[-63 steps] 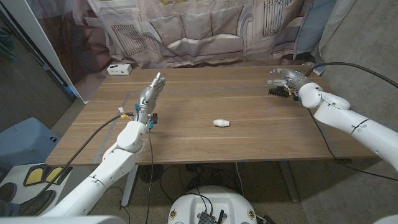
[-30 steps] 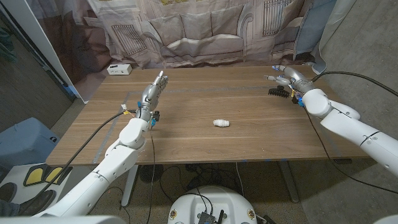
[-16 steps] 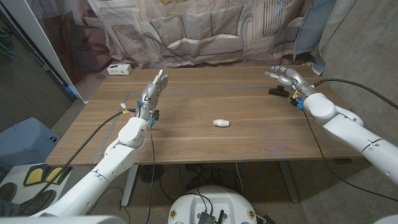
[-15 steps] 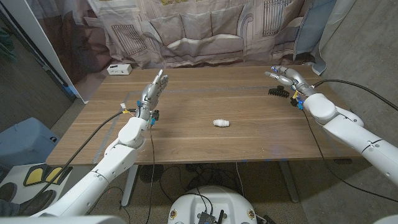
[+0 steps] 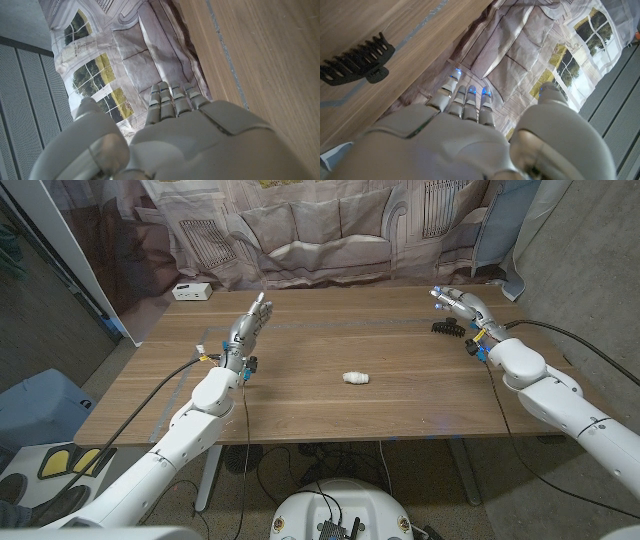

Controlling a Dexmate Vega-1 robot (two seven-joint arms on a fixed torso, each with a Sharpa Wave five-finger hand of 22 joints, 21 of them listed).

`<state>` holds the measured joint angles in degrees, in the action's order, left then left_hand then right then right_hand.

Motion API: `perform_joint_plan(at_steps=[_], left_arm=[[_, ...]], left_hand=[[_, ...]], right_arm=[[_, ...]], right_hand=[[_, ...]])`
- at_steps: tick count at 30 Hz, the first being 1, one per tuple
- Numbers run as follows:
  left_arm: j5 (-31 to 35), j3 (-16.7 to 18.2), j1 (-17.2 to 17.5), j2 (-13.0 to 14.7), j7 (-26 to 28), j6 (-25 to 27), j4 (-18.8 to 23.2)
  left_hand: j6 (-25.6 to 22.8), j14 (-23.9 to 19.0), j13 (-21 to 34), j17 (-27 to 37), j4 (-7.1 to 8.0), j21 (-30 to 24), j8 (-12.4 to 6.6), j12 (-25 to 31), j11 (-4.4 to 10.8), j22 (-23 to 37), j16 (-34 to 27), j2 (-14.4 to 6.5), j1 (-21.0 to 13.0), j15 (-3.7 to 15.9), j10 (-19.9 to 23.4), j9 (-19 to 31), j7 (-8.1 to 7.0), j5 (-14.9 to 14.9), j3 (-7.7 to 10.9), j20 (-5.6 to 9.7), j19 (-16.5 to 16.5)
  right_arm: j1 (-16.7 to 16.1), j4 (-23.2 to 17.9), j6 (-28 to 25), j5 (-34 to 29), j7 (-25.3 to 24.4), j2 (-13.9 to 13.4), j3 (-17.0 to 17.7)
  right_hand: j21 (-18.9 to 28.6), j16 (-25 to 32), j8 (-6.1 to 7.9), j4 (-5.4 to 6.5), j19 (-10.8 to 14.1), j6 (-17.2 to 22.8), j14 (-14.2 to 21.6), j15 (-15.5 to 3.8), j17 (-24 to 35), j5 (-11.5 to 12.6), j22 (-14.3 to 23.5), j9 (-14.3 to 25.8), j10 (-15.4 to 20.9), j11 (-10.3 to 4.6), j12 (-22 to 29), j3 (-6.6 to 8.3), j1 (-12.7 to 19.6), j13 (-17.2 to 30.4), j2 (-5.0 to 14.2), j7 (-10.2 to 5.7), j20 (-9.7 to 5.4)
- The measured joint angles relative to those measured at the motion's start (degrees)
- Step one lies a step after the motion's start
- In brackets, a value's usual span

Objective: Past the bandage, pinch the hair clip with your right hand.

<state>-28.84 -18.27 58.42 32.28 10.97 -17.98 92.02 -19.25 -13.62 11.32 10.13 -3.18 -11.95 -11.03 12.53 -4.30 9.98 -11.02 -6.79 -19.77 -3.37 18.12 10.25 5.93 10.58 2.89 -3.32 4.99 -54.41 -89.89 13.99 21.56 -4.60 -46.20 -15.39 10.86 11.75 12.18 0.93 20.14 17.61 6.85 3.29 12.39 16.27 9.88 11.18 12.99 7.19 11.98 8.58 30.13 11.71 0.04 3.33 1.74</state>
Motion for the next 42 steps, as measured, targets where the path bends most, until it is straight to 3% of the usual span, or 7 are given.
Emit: perform_joint_plan(at_steps=[3, 7, 12, 20, 29, 37, 42], left_arm=[[0.00, -0.17, -0.35, -0.12, -0.20, 0.00, -0.48], [-0.05, -0.35, -0.67, -0.21, -0.55, 0.00, -0.88], [-0.13, -0.67, -1.29, -0.41, -0.87, 0.00, -1.55], [-0.33, -1.02, -2.05, -0.68, -1.44, -0.02, -2.46], [-0.59, -1.26, -2.83, -1.04, -1.97, -0.50, -3.60], [-0.92, -1.44, -3.42, -1.35, -2.54, -0.99, -4.50], [-1.15, -1.48, -3.56, -1.57, -2.81, -1.42, -4.95]], left_hand=[[0.00, 0.00, 0.00, 0.00, 0.00, 0.00, 0.23, -0.25, 0.00, 0.00, 0.00, 0.00, 0.00, 0.00, 0.00, 0.00, 0.00, 0.00, 0.00, -0.10, -0.10], [0.03, 0.00, 0.00, 0.00, 0.00, 0.41, 0.23, -0.25, -0.10, 0.00, 0.22, 0.33, 0.32, 0.00, -0.18, 0.00, -0.02, 0.00, 0.00, -0.39, -0.39], [0.33, 0.00, 0.00, 0.00, -0.16, 0.41, 0.23, -0.25, 0.01, 0.00, 0.22, 0.31, 0.31, 0.00, -0.43, 0.00, -0.33, 0.00, 0.16, -0.38, -0.39], [0.33, 0.00, 0.00, 0.01, -0.16, 0.41, 0.23, -0.24, 0.01, 0.00, 0.22, 0.31, 0.31, 0.00, -0.43, 0.00, -0.32, 0.00, 0.16, -0.38, -0.39], [1.16, 0.32, 0.00, 0.01, -0.16, 0.41, 0.45, -0.46, -0.53, 0.00, 0.22, 0.31, 0.31, -0.32, -0.96, 0.00, 0.51, 0.00, 0.16, -0.38, -0.38], [1.48, 0.62, 0.00, 0.01, -0.15, 0.41, 0.45, -0.62, -0.71, 0.00, 0.45, 0.31, 0.31, -0.61, -1.15, 0.00, 0.82, 0.00, 0.15, -0.17, -0.60], [1.47, 0.62, 0.00, 0.01, -0.15, 0.41, 0.45, -0.67, -0.71, 0.00, 0.45, 0.31, 0.31, -0.61, -1.14, -0.09, 0.83, 0.01, 0.15, -0.17, -0.60]], right_arm=[[-0.26, 0.53, 1.36, 2.33, 1.41, 0.67, 0.29], [-0.53, 1.46, 2.37, 4.34, 2.79, 1.66, 0.63], [-0.71, 2.35, 4.23, 7.93, 5.41, 2.64, 0.84], [-0.86, 3.97, 5.95, 11.69, 8.45, 4.06, 1.01], [-0.69, 5.92, 7.22, 16.04, 13.20, 5.35, 0.89], [0.01, 7.72, 7.41, 18.26, 16.45, 6.15, 0.21], [0.83, 9.48, 7.41, 19.54, 18.67, 6.91, -0.42]], right_hand=[[0.00, 0.00, 0.60, 0.00, -0.32, 2.60, -0.21, 0.21, 0.00, -0.60, 0.00, 0.00, 0.20, 0.20, 0.00, 0.00, -0.42, 0.00, -0.04, 0.78, 0.32], [0.00, 0.00, 0.60, 0.23, -0.31, 2.96, 0.00, 0.41, 0.00, -1.03, 0.00, 0.00, 0.42, 0.42, 0.00, -0.24, -0.73, 0.00, 0.27, 0.94, 0.32], [0.00, 0.00, -0.02, 0.23, -0.31, 1.41, 0.00, 0.41, -0.01, -1.46, 0.00, 0.01, 0.52, 0.51, 0.00, -0.23, -1.26, -0.16, 0.19, 0.45, 0.32], [0.00, 0.00, -1.38, 0.23, 0.20, -1.92, 0.32, 0.08, -0.15, -2.10, 0.00, 0.01, -0.02, 0.59, 0.00, -0.23, -1.25, -0.26, 0.19, 1.48, -0.19], [0.00, 0.00, -1.40, 0.23, 0.22, -3.21, 0.32, 0.08, -0.15, -2.54, 0.01, -0.27, -0.02, 0.59, -0.33, -0.23, -2.01, -0.25, 0.50, 1.77, -0.24], [-0.29, -0.34, -1.40, 0.36, -1.94, -3.52, -0.96, 0.27, -0.14, -2.97, 0.01, -0.27, -0.84, 0.60, -0.76, -0.79, -2.90, -0.53, 0.05, 2.08, -0.90], [-0.29, -0.34, -1.40, 0.40, -2.04, -3.52, -1.14, 0.08, -0.15, -2.97, 0.01, -0.27, -1.16, 0.28, -0.76, -0.88, -3.29, -0.53, -0.34, 2.08, -0.81]])
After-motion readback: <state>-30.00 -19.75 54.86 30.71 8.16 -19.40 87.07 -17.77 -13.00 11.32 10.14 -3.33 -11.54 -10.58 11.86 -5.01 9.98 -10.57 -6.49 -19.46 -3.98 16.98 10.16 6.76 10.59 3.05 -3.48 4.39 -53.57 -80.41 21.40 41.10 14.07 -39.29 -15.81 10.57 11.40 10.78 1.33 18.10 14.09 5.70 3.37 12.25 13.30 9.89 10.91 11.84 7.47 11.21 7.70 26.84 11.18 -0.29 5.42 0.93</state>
